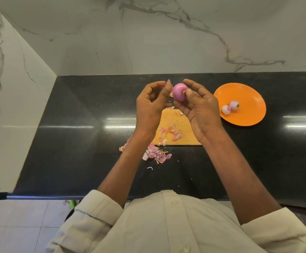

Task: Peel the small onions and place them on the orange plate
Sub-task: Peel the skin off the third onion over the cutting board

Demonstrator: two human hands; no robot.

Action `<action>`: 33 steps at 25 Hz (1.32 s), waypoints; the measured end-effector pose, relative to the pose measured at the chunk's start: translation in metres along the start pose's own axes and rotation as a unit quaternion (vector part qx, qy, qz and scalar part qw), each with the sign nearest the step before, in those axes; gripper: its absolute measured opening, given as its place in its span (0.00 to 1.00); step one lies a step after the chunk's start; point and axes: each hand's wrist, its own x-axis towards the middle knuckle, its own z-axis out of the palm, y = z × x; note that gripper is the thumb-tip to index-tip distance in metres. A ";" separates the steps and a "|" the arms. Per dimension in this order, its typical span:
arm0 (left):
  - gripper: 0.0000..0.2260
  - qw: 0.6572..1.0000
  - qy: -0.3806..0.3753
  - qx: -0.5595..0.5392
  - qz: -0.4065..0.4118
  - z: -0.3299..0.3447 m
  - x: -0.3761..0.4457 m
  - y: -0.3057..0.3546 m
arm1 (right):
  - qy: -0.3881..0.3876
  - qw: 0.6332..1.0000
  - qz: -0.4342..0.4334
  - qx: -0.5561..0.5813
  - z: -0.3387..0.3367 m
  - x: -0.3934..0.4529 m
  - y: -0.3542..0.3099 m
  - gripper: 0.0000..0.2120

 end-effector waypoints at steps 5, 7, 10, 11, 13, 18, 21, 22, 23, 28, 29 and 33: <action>0.10 1.000 0.002 0.015 -0.015 -0.007 -0.003 -0.007 | -0.017 0.998 0.063 0.011 -0.001 -0.001 0.002 0.13; 0.06 0.998 0.001 -0.039 -0.048 -0.011 -0.004 -0.007 | -0.023 0.988 0.140 0.069 -0.003 0.001 0.003 0.13; 0.06 0.994 0.001 -0.074 -0.078 -0.013 -0.007 -0.007 | -0.019 0.953 0.238 0.185 -0.008 0.001 0.009 0.16; 0.07 0.994 0.005 -0.065 -0.084 -0.013 -0.008 -0.009 | -0.013 0.940 0.261 0.221 -0.010 0.001 0.012 0.17; 0.07 0.995 0.016 -0.017 -0.093 -0.018 -0.011 -0.015 | -0.013 0.921 0.292 0.258 -0.014 0.002 0.016 0.17; 0.04 0.972 0.018 0.203 -0.113 -0.028 -0.016 -0.041 | -0.013 0.936 0.290 0.199 -0.018 0.001 0.026 0.18; 0.06 0.923 -0.016 0.362 -0.126 -0.036 -0.018 -0.053 | 0.002 0.946 0.268 0.181 -0.017 -0.001 0.032 0.18; 0.08 0.893 -0.040 0.428 -0.133 -0.037 -0.020 -0.054 | 0.005 0.949 0.261 0.179 -0.017 -0.002 0.034 0.17; 0.09 0.858 -0.065 0.492 -0.132 -0.038 -0.021 -0.055 | 0.007 0.951 0.255 0.172 -0.017 -0.001 0.035 0.15; 0.11 0.926 -0.039 0.374 -0.034 -0.025 -0.021 -0.034 | 0.001 0.974 0.206 0.093 -0.016 -0.004 0.037 0.14; 0.11 0.950 -0.044 0.308 -0.024 -0.023 -0.020 -0.029 | -0.007 0.979 0.188 0.077 -0.016 -0.004 0.037 0.15; 0.12 0.969 -0.065 0.239 0.022 -0.018 -0.026 -0.020 | -0.025 0.990 0.120 0.073 -0.016 -0.006 0.033 0.16</action>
